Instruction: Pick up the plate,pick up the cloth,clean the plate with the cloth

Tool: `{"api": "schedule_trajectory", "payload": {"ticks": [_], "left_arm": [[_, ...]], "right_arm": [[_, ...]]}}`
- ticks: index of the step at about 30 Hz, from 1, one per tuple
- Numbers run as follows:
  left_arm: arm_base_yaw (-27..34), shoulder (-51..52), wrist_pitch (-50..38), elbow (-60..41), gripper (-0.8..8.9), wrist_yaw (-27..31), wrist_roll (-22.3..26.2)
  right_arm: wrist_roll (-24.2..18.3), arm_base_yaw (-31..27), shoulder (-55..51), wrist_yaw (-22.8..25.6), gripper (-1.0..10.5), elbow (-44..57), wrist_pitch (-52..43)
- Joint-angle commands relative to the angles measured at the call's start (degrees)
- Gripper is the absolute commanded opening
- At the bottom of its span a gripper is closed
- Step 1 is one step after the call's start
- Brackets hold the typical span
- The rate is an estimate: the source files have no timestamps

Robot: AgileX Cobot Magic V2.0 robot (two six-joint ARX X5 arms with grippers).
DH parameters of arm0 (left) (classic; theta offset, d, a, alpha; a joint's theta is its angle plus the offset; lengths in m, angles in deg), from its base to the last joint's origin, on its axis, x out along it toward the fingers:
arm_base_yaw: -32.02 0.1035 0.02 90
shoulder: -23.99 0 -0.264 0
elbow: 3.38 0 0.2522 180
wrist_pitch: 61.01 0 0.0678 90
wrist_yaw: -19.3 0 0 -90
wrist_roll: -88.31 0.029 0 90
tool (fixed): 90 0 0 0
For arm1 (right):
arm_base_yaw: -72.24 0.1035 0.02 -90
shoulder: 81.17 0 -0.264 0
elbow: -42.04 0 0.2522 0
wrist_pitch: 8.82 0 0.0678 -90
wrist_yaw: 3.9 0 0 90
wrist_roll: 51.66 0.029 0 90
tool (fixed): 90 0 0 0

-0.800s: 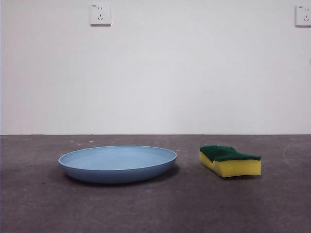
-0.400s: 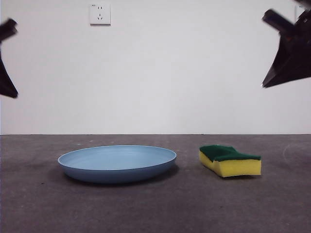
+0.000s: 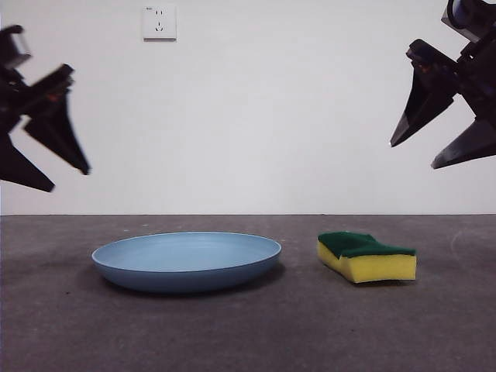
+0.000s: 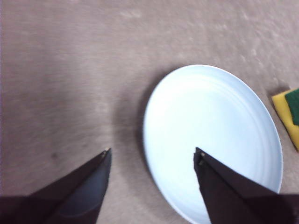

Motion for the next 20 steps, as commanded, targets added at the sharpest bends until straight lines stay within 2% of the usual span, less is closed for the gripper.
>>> {"api": "schedule_trajectory", "payload": {"ticks": [1,10,20], "left_arm": [[-1.6,-3.5,-0.3,2.1,3.15,-0.2,0.7],[-4.0,-15.2,0.5,8.1,3.15,1.7,0.6],[-5.5,-23.3,-0.4,8.9,3.14,1.9,0.7]], "right_arm": [[-0.4,0.1,0.2,-0.1,3.5,-0.3,-0.2],[-0.5,0.1,0.2,-0.1,3.5,-0.3,-0.2],[-0.4,0.1,0.2,-0.1,3.5,-0.3,-0.3]]}}
